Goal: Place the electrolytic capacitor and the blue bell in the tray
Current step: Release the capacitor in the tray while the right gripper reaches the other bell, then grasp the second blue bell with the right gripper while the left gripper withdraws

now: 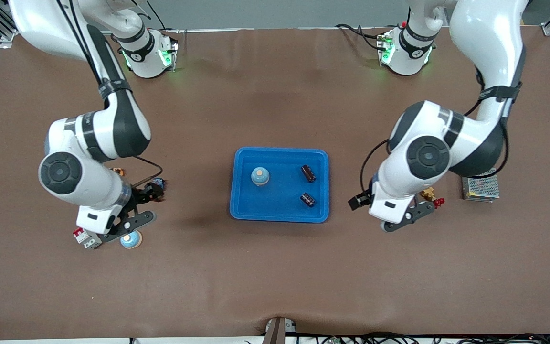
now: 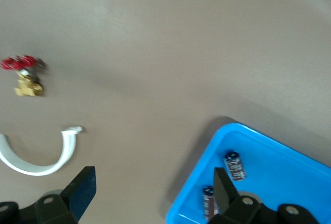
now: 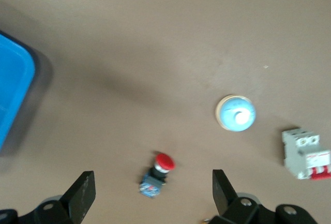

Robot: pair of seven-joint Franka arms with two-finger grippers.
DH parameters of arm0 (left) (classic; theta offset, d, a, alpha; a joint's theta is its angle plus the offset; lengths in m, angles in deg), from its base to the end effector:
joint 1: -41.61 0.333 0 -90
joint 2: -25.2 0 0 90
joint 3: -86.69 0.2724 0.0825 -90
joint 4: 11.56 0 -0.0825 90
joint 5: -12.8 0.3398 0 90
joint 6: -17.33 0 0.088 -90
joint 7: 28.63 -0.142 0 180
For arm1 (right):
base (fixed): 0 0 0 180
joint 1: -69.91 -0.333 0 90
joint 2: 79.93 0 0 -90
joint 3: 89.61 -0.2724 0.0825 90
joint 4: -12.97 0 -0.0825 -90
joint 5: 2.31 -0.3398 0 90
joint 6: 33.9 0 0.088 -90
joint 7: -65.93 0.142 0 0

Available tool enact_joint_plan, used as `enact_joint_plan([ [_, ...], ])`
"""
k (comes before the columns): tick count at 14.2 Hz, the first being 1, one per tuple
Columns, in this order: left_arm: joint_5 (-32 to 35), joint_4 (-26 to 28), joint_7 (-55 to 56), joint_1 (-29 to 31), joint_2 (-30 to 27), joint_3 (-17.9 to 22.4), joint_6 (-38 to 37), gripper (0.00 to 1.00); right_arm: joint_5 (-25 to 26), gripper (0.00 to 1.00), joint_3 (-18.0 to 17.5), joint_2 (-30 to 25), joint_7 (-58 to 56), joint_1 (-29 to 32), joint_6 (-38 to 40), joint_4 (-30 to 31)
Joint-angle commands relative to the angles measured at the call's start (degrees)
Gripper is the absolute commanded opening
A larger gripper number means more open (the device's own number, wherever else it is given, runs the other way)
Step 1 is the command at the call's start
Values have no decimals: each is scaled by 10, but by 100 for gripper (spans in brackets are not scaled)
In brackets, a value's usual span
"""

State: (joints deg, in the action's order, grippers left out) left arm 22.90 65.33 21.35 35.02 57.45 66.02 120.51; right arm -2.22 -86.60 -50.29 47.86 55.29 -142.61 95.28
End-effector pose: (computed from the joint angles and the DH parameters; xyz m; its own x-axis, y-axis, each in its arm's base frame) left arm 0.5900 -0.2391 0.3518 0.9208 0.3853 -0.0604 0.3835 -0.9227 -0.0391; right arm 0.6185 0.1313 0.3321 0.8640 0.4998 -0.0617 0.5012 -0.8653 0.0087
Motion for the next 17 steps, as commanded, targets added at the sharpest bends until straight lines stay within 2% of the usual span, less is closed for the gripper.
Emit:
enact_joint_plan([
  [1,4,17,-59,25,-32,-1,-24,100,12,100,-11,27,-94,33,-38,-14],
  [9,4,16,-195,97,-79,-1,-76,100,1,100,-12,98,-242,85,-150,-12],
  [12,4,15,-253,118,-98,-1,-90,100,1,100,-12,117,-291,98,-169,-11],
  [17,2,14,-271,126,-124,0,-106,100,0,100,-13,137,-326,102,-198,-9],
])
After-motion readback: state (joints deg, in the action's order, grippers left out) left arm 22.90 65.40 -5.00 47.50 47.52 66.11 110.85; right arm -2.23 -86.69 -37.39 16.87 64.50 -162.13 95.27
